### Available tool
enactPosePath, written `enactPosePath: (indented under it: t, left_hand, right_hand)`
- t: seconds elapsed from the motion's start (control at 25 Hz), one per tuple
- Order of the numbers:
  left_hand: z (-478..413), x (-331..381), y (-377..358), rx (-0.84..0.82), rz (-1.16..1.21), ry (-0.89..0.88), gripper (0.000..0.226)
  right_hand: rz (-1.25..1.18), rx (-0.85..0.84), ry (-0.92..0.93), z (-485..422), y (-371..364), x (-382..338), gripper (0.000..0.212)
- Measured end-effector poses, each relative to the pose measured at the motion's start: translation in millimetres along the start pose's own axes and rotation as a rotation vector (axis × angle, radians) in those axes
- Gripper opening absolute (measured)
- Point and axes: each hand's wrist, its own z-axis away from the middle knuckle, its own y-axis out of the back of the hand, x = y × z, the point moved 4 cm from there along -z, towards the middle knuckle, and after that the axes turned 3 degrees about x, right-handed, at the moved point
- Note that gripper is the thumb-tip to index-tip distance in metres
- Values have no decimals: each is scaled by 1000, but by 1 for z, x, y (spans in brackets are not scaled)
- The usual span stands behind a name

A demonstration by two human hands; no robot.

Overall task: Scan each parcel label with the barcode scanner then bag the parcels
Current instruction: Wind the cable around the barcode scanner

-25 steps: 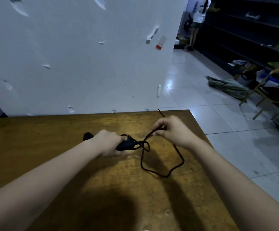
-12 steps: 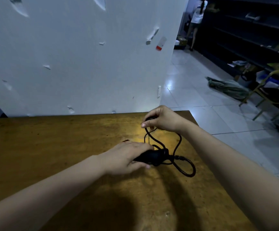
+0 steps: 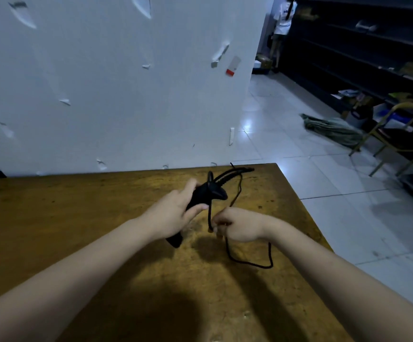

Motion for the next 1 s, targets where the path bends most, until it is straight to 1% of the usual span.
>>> enactPosePath:
  t: [0.08, 0.12, 0.2, 0.24, 0.32, 0.36, 0.4, 0.44, 0.48, 0.56, 0.6, 0.64, 0.68, 0.72, 0.76, 0.8, 0.84, 0.92, 0.96, 1.0]
  left_hand:
    - [-4, -8, -1, -18, -74, 29, 38]
    - [-6, -12, -1, -25, -74, 50, 42]
    - [-9, -14, -4, -90, -123, 70, 46]
    - [-9, -12, -8, -142, -201, 57, 45]
    - [-6, -4, -14, -249, -361, -4, 41]
    - [-4, 1, -16, -296, -380, -36, 39]
    - [-1, 4, -19, -356, -368, -60, 37]
    - [3, 7, -22, -418, -339, -82, 34]
    - [9, 8, -25, -481, -296, -102, 31]
    - [22, 8, -29, -591, -150, -100, 24]
    - [28, 7, -31, -626, -42, -76, 21]
    - [33, 9, -31, -635, 78, -48, 23]
    - [36, 7, -31, -617, 188, -13, 25]
    - [38, 5, -28, -572, 277, 28, 21]
    - [39, 0, -26, -513, 327, 69, 16]
    - [38, -3, -23, -448, 366, 101, 15]
    - [36, -8, -21, -383, 403, 130, 20]
    - [29, -14, -18, -253, 508, 191, 36]
    - [25, -17, -17, -190, 547, 211, 43]
    - [20, -19, -16, -134, 533, 228, 49]
  right_hand:
    - [101, -53, 26, 9, 7, -3, 15]
    - [116, -57, 50, 14, 11, -7, 14]
    - [76, -44, 87, 23, 22, -19, 12]
    - [47, -7, 93, 25, 29, -24, 13]
    - [21, 129, 121, 26, 45, -29, 17]
    - [14, 215, 147, 25, 51, -29, 14]
    - [25, 297, 172, 23, 55, -27, 8]
    - [60, 374, 185, 21, 58, -22, 9]
    - [112, 430, 170, 19, 59, -16, 20]
    - [217, 474, 72, 12, 53, 4, 43]
    - [230, 477, 32, 9, 46, 14, 52]
    - [171, 458, -7, 5, 36, 26, 56]
    - [30, 436, -13, 3, 24, 34, 58]
    - [-159, 400, -11, 0, 12, 42, 59]
    - [-339, 352, 0, -3, 1, 45, 59]
    - [-471, 309, -8, -5, -10, 44, 54]
    - [-550, 281, -20, -6, -17, 40, 45]
    - [-598, 233, -74, -10, -29, 31, 29]
    - [-594, 177, -90, -11, -35, 26, 22]
    - [-590, 97, -83, -13, -41, 20, 17]
